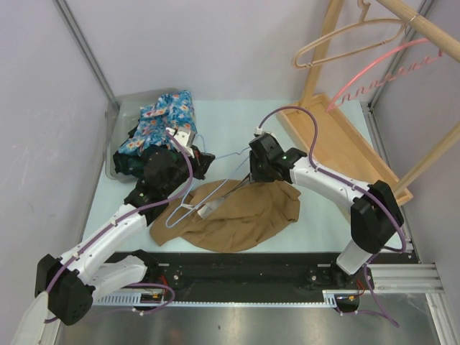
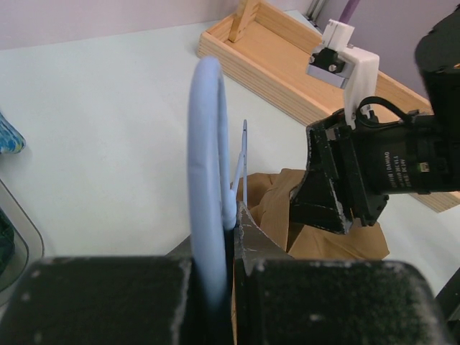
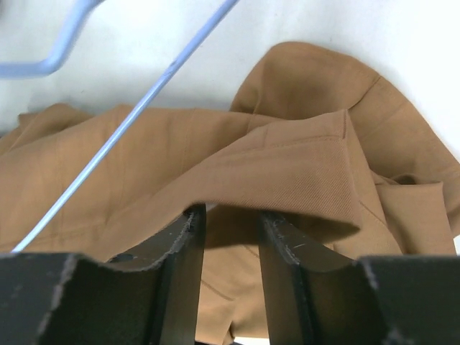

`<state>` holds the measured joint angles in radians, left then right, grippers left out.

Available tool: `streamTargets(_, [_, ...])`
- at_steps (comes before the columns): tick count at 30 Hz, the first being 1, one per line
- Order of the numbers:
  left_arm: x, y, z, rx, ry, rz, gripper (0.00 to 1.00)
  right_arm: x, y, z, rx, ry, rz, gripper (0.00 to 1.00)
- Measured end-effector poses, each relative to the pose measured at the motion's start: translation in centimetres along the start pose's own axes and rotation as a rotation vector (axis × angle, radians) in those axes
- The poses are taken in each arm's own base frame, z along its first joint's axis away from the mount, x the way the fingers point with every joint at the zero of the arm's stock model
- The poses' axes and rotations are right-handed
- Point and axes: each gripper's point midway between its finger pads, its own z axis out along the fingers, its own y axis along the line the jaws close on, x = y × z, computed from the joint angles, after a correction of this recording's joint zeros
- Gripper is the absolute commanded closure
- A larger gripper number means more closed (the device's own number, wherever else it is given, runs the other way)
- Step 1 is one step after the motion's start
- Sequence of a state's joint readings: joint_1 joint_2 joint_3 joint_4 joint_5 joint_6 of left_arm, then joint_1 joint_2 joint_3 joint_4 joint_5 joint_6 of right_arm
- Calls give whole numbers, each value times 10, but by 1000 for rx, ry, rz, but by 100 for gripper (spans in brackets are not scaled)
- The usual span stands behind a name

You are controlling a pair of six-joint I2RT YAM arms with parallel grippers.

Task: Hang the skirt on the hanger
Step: Place skirt on hanger

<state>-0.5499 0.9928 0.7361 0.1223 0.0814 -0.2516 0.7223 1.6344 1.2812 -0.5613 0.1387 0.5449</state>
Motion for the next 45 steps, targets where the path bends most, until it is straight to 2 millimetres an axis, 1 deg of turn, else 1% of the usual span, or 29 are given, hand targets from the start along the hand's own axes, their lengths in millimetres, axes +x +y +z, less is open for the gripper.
streamTargets(3, [0,-1,0,2,0,1,100,1,-5,8,29,8,25,67])
streamTargets(4, [0,-1,0,3,0,1,100,1,-7,10,38,8,32,72])
streamTargets(6, [0,-1,0,3,0,1,100,1,-12,13,60,5,44,77])
streamTargets(7, [0,-1,0,3,0,1,100,0,-13,14,67,3,51,85])
streamTargets(9, [0,-1,0,3,0,1,100,-1,-16,14,80,-4,61,91])
streamTargets(10, [0,-1,0,3,0,1,100,-2,-17,14,85,-6,65,100])
streamTargets(15, [0,-1,0,4,0,2,100,-3,-21,14,111,-14,74,100])
streamTargets(18, [0,-1,0,5,-1,3,100,-2,-24,10,123,-11,73,100])
streamTargets(22, [-4,-2,1,7,-9,11,100,-8,-30,-7,127,-27,85,100])
streamTargets(28, [-25,-9,6,27,-55,16,100,-31,-47,-38,126,-93,142,100])
streamTargets(31, [-25,-12,7,49,-53,19,100,-39,-56,-46,136,-111,164,100])
streamTargets(34, [-22,-16,8,75,-42,24,100,-43,-63,-49,139,-116,180,100])
streamTargets(39, [-23,-23,10,112,-47,26,100,-47,-62,-54,95,-111,203,100])
streamTargets(44, [-22,-30,13,147,-49,27,100,-51,-54,-56,23,-102,220,98])
streamTargets(45, [-21,-32,14,157,-47,26,100,-51,-51,-56,10,-97,219,96])
